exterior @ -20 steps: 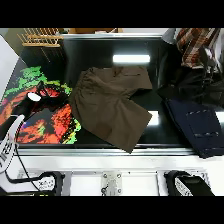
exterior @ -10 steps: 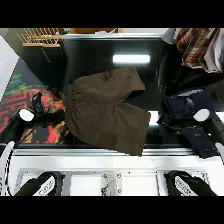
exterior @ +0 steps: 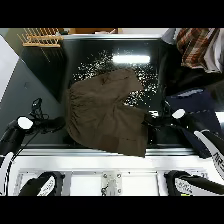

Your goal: Fold the clothes and pants, and hang the long-sleeved shirts on hangers.

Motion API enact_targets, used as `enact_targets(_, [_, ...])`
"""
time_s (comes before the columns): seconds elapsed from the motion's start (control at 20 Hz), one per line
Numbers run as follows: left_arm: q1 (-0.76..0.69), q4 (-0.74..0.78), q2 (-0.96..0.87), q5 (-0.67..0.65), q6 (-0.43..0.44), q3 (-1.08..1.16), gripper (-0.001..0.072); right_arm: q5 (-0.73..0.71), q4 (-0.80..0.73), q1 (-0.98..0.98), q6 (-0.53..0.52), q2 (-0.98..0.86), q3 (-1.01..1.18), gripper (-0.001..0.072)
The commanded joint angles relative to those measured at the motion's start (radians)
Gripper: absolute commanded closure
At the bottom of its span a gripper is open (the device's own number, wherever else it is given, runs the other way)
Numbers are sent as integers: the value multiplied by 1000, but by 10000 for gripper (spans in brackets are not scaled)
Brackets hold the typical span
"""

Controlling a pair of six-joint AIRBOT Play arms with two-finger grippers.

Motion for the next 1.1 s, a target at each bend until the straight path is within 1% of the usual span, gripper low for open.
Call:
enact_targets(0.0, [-68,1,-20,-33,0,-3,690,-54,5,16,-58,-32,121,677])
enact_targets(0.05, [-109,1,-27,-26,-1,-3,690,-56,-29,16,-57,-42,175,708])
enact_targets(0.1, [-150,5,-35,-23,-6,-3,690,-53,-75,16,-49,-59,240,709])
enact_targets(0.15, [-186,9,-44,-23,-21,-3,690,-48,-132,16,-21,-77,301,709])
enact_targets(0.25, [-239,8,-62,-23,-33,-3,690,-32,-275,16,77,-117,417,708])
enact_targets(0.3, [-262,8,-69,-23,-38,-3,690,-16,-329,16,104,-134,466,707])
enact_targets(0.35, [-281,7,-75,-19,-39,-3,690,4,-354,16,105,-142,505,602])
enact_targets(0.4, [-297,7,-82,-13,-39,-3,690,19,-359,13,104,-139,530,338])
enact_targets(0.45, [-306,6,-89,-6,-39,-3,690,51,-360,4,99,-128,553,133])
enact_targets(0.6, [-309,5,-93,-6,-39,-3,690,167,-413,-55,97,-27,550,129])
enact_targets(0.65, [-309,6,-92,-6,-39,-3,690,213,-433,-82,104,21,520,129])
enact_targets(0.7, [-309,6,-92,-8,-39,-3,690,261,-457,-113,133,83,464,129])
enact_targets(0.85, [-310,-1,-92,-4,-39,-3,690,364,-505,-218,339,295,200,129])
enact_targets(0.95, [-310,-1,-92,-2,-39,-3,690,351,-504,-268,484,438,2,128])
enact_targets(1.05, [-310,-1,-92,-1,-39,-3,690,294,-492,-285,620,571,-187,128])
